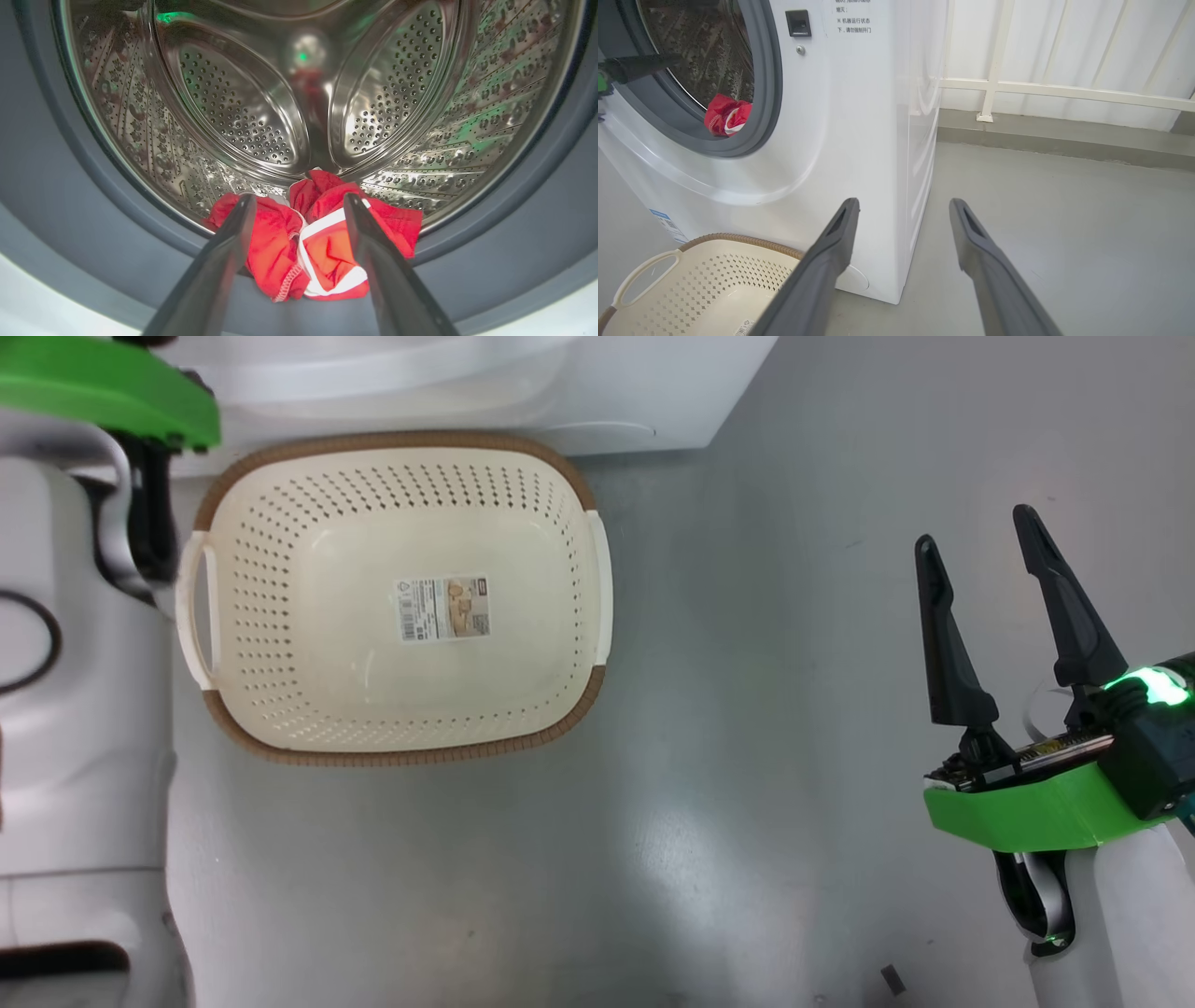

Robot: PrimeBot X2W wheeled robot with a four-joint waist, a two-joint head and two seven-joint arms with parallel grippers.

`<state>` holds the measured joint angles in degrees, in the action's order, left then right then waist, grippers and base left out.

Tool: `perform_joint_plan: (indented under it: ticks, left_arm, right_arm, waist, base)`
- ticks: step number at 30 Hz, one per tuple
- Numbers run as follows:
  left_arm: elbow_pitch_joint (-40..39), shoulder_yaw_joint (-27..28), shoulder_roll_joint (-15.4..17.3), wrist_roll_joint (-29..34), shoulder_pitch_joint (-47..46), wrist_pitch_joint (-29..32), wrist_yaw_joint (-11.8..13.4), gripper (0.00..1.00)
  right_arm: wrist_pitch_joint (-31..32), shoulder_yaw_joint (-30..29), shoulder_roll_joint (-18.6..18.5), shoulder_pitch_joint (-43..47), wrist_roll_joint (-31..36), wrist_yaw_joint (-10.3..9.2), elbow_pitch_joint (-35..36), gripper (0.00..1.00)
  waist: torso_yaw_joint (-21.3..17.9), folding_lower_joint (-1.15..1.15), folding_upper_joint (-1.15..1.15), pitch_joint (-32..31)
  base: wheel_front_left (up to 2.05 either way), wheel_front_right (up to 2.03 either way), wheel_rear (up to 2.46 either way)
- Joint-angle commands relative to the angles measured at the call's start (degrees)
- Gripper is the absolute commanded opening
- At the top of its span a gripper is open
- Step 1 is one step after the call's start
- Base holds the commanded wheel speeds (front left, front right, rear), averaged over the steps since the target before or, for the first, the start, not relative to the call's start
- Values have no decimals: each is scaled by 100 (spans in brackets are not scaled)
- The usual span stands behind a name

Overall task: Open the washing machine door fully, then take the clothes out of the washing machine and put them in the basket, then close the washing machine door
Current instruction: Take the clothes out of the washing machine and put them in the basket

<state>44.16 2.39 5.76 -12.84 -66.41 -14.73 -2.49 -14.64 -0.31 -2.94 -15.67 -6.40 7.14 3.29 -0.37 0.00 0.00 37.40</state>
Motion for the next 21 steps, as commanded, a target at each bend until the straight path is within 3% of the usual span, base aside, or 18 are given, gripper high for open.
perform_joint_plan:
  ticks: [1,12,21]
  left_arm:
    - [-22,67,303,92,-117,-27,24,100]
    - [1002,-196,624,476,-926,-26,312,100]
    - [1971,-324,902,585,-1549,337,476,100]
  right_arm:
    - [-36,116,6,9,-2,35,165,100]
    - [-36,225,6,-66,-107,35,194,100]
    - [-36,312,6,-90,-220,35,222,100]
  waist:
    - [-41,0,0,133]
    - [-205,0,0,390]
    - [-390,0,0,531]
  base:
    - [0,0,0]
    - [0,0,0]
    - [0,0,0]
